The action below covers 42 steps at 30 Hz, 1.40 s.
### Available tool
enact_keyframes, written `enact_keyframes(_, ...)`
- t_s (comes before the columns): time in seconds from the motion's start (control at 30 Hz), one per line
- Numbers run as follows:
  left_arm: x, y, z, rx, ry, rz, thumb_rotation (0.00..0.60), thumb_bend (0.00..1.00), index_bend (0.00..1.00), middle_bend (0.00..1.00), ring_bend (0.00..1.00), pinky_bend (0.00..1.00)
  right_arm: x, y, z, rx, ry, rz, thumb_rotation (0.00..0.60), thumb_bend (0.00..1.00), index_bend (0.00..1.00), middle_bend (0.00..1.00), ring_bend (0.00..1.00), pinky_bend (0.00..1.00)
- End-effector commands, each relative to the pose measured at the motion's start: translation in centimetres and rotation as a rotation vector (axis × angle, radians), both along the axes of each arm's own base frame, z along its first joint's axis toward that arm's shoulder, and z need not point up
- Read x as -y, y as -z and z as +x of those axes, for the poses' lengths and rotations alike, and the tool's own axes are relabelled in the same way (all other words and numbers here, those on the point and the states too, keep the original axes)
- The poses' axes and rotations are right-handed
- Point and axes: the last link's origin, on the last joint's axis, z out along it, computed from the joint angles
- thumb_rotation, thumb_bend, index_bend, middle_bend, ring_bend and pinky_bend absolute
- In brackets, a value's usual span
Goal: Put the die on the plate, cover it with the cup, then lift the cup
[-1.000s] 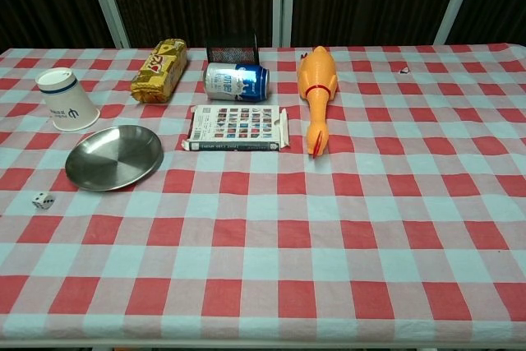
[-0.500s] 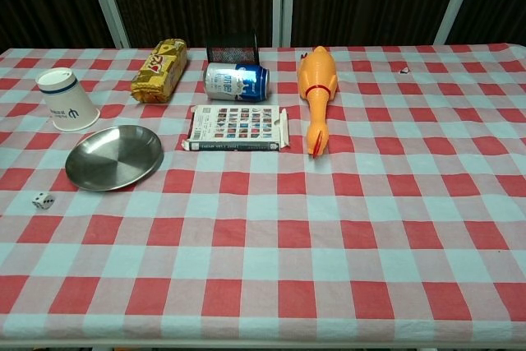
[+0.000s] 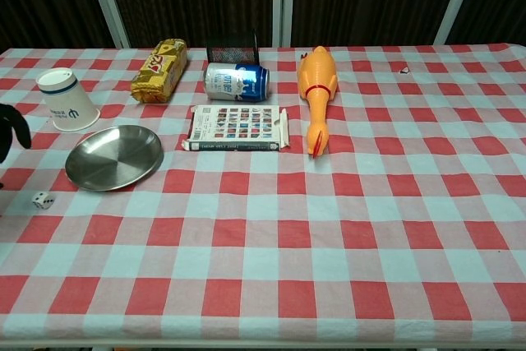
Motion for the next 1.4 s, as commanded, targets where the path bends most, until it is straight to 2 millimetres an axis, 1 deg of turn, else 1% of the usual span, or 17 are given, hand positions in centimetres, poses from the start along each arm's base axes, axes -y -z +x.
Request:
enact_keyframes(0.03, -0.6, 1.5, 0.2, 0.003, 0.0, -0.046, 0.6, 0.22, 0.42, 0.69, 0.64, 0.8, -0.1, 0.0, 0.0, 0.0, 0.003, -0.001, 0.6, 0.2, 0.18, 0.24, 0.0, 0.01)
enact_keyframes(0.2, -0.9, 2.7, -0.2, 0.001, -0.024, -0.074, 0.6, 0.24, 0.43, 0.77, 0.72, 0.84, -0.1, -0.1, 0.0, -0.002, 0.004, -0.003, 0.6, 0.19, 0.18, 0.24, 0.0, 0.01)
enact_keyframes(0.37, -1.0, 3.3, -0.5, -0.013, -0.047, -0.093, 0.6, 0.28, 0.43, 0.8, 0.76, 0.84, -0.1, 0.0, 0.1, -0.002, 0.004, 0.0, 0.6, 0.2, 0.18, 0.24, 0.0, 0.01)
enact_keyframes(0.63, -0.8, 3.9, -1.0, -0.016, -0.08, -0.119, 0.6, 0.33, 0.43, 0.81, 0.76, 0.85, -0.1, 0.1, 0.1, -0.003, 0.01, 0.005, 0.6, 0.2, 0.18, 0.24, 0.0, 0.01)
enact_keyframes(0.8, -0.8, 4.1, -1.3, -0.018, -0.091, -0.122, 0.6, 0.35, 0.45, 0.81, 0.76, 0.85, -0.2, 0.0, 0.1, -0.003, 0.012, 0.004, 0.6, 0.2, 0.18, 0.24, 0.0, 0.01)
enact_keyframes(1.13, -1.0, 4.5, -1.6, -0.012, -0.107, -0.119, 0.6, 0.35, 0.55, 0.81, 0.77, 0.85, -0.2, 0.0, 0.1, -0.002, 0.011, 0.005, 0.6, 0.2, 0.18, 0.24, 0.0, 0.01)
enact_keyframes(1.27, -1.4, 4.1, -1.0, 0.018, -0.096, -0.096, 0.6, 0.38, 0.57, 0.81, 0.77, 0.85, -0.3, 0.0, 0.0, 0.002, 0.011, 0.004, 0.6, 0.18, 0.18, 0.24, 0.0, 0.01)
enact_keyframes(1.4, -2.5, 3.5, 0.2, 0.049, -0.066, -0.053, 0.6, 0.38, 0.57, 0.81, 0.77, 0.85, -0.2, 0.1, 0.0, 0.002, 0.009, 0.006, 0.6, 0.19, 0.18, 0.24, 0.0, 0.01)
